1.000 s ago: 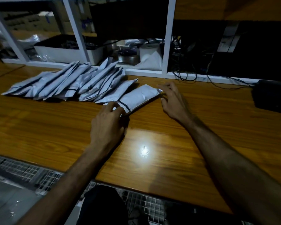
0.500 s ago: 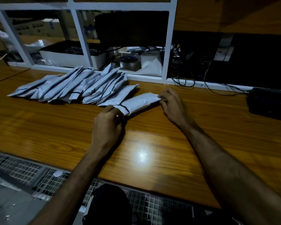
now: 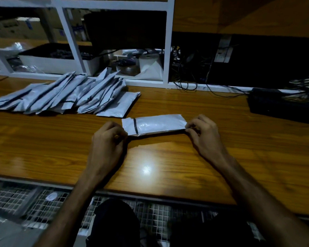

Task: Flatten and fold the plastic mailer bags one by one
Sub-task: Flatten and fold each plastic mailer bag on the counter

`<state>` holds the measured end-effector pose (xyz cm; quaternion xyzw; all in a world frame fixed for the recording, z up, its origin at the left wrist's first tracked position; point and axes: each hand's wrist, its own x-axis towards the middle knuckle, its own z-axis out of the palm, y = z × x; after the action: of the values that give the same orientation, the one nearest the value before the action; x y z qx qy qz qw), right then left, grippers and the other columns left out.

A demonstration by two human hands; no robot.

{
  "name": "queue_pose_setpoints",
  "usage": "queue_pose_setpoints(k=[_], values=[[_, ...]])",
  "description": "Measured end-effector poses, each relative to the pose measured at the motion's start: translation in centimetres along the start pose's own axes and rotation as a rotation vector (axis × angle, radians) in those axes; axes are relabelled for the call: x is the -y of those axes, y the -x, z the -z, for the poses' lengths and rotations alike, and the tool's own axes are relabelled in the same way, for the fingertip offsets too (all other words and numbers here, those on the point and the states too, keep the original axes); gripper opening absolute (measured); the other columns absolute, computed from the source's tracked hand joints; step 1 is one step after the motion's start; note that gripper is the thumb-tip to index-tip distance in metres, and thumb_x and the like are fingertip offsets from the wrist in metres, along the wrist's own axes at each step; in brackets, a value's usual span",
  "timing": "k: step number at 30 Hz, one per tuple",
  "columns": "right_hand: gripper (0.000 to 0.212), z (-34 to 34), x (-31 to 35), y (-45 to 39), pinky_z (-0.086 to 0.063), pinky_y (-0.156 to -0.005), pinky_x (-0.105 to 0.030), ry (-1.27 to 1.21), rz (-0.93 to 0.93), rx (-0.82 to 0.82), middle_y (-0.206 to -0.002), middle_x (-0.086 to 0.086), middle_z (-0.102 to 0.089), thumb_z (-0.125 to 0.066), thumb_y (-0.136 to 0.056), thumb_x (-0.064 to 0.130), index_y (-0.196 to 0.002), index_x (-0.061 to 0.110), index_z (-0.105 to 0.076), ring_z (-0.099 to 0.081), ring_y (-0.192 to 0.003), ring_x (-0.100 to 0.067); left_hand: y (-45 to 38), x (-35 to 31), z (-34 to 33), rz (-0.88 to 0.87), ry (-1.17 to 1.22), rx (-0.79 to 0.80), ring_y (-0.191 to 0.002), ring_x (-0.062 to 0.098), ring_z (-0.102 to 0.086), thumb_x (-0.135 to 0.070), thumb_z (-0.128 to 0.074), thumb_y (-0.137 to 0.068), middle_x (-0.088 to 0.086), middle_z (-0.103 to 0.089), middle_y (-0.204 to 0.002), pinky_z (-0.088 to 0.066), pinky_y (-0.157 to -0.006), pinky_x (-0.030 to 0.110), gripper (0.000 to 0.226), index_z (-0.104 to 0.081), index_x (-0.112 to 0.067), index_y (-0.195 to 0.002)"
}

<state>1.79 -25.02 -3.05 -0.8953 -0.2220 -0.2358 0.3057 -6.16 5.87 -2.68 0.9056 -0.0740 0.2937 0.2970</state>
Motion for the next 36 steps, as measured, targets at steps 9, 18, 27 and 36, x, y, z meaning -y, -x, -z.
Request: queue_pose_setpoints(k=[9, 18, 27, 36], values=[[0.01, 4.8, 1.9, 6.8, -0.049, -0.074, -0.043, 0.124, -0.08, -0.039, -0.096, 0.009, -0.057, -0.074, -0.092, 0.017, -0.09, 0.022, -0.066, -0.055, -0.096, -0.016, 0.6, -1.6, 0.2, -0.103, 0.073, 0.145, -0.092, 0.003, -0.061, -0.003, -0.082, -0.085, -0.006, -0.064, -0.105, -0.056, -0.072, 0.018, 0.011, -0.075, -0.012, -0.084], [0.016, 6.8, 3.6, 11.8, -0.048, -0.071, -0.04, 0.123, -0.162, -0.079, -0.093, 0.012, -0.054, -0.078, -0.088, 0.011, -0.088, 0.021, -0.067, -0.056, -0.093, -0.017, 2.7, -2.9, 0.3, -0.201, 0.09, 0.18, -0.088, 0.012, -0.066, 0.002, -0.087, -0.078, 0.0, -0.067, -0.104, -0.052, -0.072, 0.012, 0.017, -0.076, -0.009, -0.086], [0.017, 7.2, 4.1, 13.7, -0.053, -0.078, -0.041, 0.019, -0.222, -0.149, -0.101, 0.011, -0.06, -0.068, -0.089, 0.005, -0.095, 0.02, -0.073, -0.061, -0.102, -0.014, 4.7, -3.6, 0.8, -0.154, 0.156, 0.164, -0.098, 0.012, -0.066, -0.005, -0.086, -0.082, -0.003, -0.066, -0.106, -0.05, -0.079, 0.02, 0.014, -0.077, -0.012, -0.09], [0.039, 4.7, 9.2, 8.1, -0.047, -0.111, -0.04, 0.065, -0.289, -0.075, -0.142, 0.001, -0.063, -0.051, -0.103, 0.021, -0.14, 0.015, -0.064, -0.056, -0.131, -0.015, 2.0, -10.2, -2.9, -0.074, 0.095, 0.195, -0.118, 0.012, -0.059, -0.029, -0.061, -0.101, -0.004, -0.067, -0.126, -0.051, -0.099, 0.039, 0.029, -0.074, -0.016, -0.123]])
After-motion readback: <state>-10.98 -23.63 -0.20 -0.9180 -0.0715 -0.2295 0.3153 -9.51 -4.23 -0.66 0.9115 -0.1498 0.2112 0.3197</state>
